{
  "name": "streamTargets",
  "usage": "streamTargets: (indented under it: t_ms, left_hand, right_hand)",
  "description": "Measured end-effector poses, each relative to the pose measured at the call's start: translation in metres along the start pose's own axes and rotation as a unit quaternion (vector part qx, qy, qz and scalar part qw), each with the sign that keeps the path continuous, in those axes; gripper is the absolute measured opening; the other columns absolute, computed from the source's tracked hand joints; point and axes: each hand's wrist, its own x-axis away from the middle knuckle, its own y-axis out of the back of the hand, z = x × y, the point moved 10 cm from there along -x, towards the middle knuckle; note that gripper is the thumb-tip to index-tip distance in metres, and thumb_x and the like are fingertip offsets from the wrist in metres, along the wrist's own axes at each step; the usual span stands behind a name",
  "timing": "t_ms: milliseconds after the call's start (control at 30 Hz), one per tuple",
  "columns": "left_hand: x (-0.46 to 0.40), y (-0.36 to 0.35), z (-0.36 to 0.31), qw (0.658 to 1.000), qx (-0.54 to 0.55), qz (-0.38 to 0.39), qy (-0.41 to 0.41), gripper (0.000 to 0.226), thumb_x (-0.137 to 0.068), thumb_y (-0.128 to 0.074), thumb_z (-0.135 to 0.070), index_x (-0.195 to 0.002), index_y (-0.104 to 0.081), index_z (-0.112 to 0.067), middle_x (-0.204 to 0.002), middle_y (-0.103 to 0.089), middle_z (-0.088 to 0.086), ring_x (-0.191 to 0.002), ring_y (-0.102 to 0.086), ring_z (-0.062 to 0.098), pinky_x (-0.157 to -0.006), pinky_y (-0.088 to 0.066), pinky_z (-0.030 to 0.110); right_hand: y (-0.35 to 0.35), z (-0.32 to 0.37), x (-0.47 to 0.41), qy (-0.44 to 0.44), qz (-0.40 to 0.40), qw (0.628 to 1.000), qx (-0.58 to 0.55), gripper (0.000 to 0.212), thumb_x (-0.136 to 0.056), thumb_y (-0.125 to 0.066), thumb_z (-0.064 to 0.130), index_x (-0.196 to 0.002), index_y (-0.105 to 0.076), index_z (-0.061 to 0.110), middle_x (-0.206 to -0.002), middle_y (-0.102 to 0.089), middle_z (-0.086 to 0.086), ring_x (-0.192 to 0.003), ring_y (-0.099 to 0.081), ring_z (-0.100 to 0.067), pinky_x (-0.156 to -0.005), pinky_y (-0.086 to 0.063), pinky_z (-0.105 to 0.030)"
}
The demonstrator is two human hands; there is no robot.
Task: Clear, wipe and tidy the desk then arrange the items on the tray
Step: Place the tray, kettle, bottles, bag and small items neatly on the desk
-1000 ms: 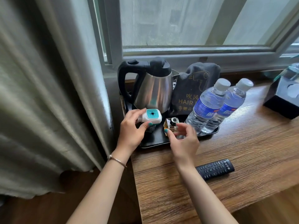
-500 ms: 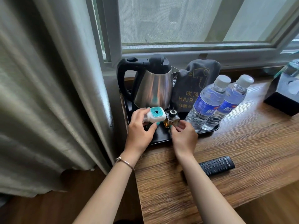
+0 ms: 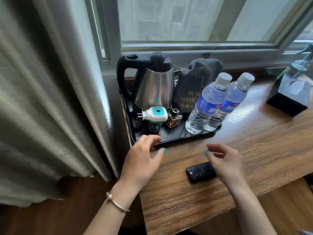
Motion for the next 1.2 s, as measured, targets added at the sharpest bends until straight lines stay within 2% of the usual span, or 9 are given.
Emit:
streamTargets:
  t_ms: [67,133,267,400,567,767,867,1067,1200]
  left_hand:
    - [0.010,-0.033,-0.010,0.995,0.003,0.103,-0.005,0.022,-0.085,-0.068,-0.034,-0.107,-0.065,-0.030,-0.098,-0.059,-0.016,-0.089,-0.056,-0.001,-0.083,-0.049,0.028]
    - [0.019,-0.066,-0.022,0.985,-0.044,0.164,-0.027,0.032,-0.085,-0.063,-0.046,-0.115,-0.060,-0.034,-0.110,-0.058,-0.018,-0.099,-0.055,0.001,-0.089,-0.048,0.030]
    - [0.031,-0.115,-0.041,0.968,-0.116,0.205,-0.089,0.061,-0.083,-0.061,-0.056,-0.135,-0.046,-0.029,-0.131,-0.051,-0.011,-0.121,-0.046,0.011,-0.099,-0.040,0.029]
    - [0.034,-0.127,-0.041,0.971,-0.131,0.176,-0.099,0.048,-0.087,-0.062,-0.044,-0.129,-0.054,-0.021,-0.122,-0.058,-0.005,-0.117,-0.046,0.016,-0.097,-0.042,0.034]
    - [0.038,-0.119,-0.039,0.972,-0.107,0.167,-0.125,0.039,-0.091,-0.059,-0.036,-0.124,-0.058,-0.016,-0.118,-0.059,-0.001,-0.113,-0.046,0.017,-0.098,-0.038,0.027]
    - [0.024,-0.041,-0.021,0.987,-0.081,0.077,-0.112,0.034,-0.080,-0.076,-0.020,-0.111,-0.068,-0.008,-0.106,-0.066,0.003,-0.105,-0.054,0.017,-0.094,-0.031,0.014]
    - [0.004,-0.010,-0.005,0.988,-0.108,0.053,-0.092,0.035,-0.079,-0.078,-0.019,-0.111,-0.069,-0.007,-0.108,-0.067,0.004,-0.105,-0.057,0.019,-0.095,-0.033,0.017]
    - [-0.031,0.001,0.036,0.990,-0.112,0.070,-0.043,0.032,-0.083,-0.075,-0.017,-0.113,-0.069,-0.006,-0.113,-0.066,0.006,-0.106,-0.059,0.021,-0.096,-0.039,0.024]
    - [-0.033,-0.007,0.041,0.988,-0.130,0.072,-0.050,0.026,-0.089,-0.066,-0.018,-0.114,-0.069,-0.009,-0.113,-0.066,0.003,-0.107,-0.054,0.014,-0.100,-0.041,0.027]
  right_hand:
    - [0.032,-0.023,0.003,-0.003,-0.049,0.997,0.053,0.030,-0.082,-0.068,0.002,-0.090,-0.071,0.030,-0.085,-0.072,0.008,-0.085,-0.071,-0.017,-0.085,-0.053,-0.031]
    - [0.047,-0.036,0.007,0.021,-0.047,0.993,0.108,0.036,-0.081,-0.064,-0.006,-0.096,-0.074,0.025,-0.092,-0.073,0.006,-0.093,-0.069,-0.020,-0.087,-0.047,-0.026]
    - [0.034,-0.041,0.015,0.099,0.065,0.983,0.143,0.052,-0.077,-0.068,-0.015,-0.118,-0.070,0.018,-0.124,-0.062,0.006,-0.123,-0.049,-0.013,-0.106,-0.029,-0.023]
    - [0.017,-0.041,0.016,0.132,0.133,0.972,0.143,0.054,-0.078,-0.076,-0.003,-0.126,-0.065,0.018,-0.128,-0.056,0.010,-0.130,-0.040,-0.012,-0.112,-0.023,-0.023]
    - [0.012,-0.032,0.011,0.157,0.122,0.968,0.153,0.052,-0.072,-0.079,-0.002,-0.119,-0.070,0.018,-0.116,-0.063,0.007,-0.116,-0.047,-0.019,-0.100,-0.029,-0.018]
    - [-0.023,0.030,0.013,0.244,0.164,0.951,0.095,0.047,-0.073,-0.078,-0.001,-0.115,-0.070,0.019,-0.109,-0.063,0.009,-0.106,-0.049,-0.016,-0.097,-0.039,-0.028]
    - [-0.045,0.068,0.000,0.283,0.157,0.942,0.092,0.046,-0.073,-0.077,0.000,-0.115,-0.069,0.017,-0.111,-0.064,0.006,-0.108,-0.048,-0.017,-0.097,-0.038,-0.027]
    - [-0.087,0.086,-0.022,0.272,0.171,0.942,0.102,0.036,-0.083,-0.072,0.009,-0.118,-0.067,0.017,-0.117,-0.064,0.000,-0.116,-0.044,-0.020,-0.098,-0.035,-0.027]
    - [-0.086,0.081,-0.034,0.246,0.153,0.953,0.090,0.029,-0.083,-0.075,0.014,-0.111,-0.073,0.018,-0.108,-0.069,0.004,-0.112,-0.053,-0.019,-0.093,-0.043,-0.034]
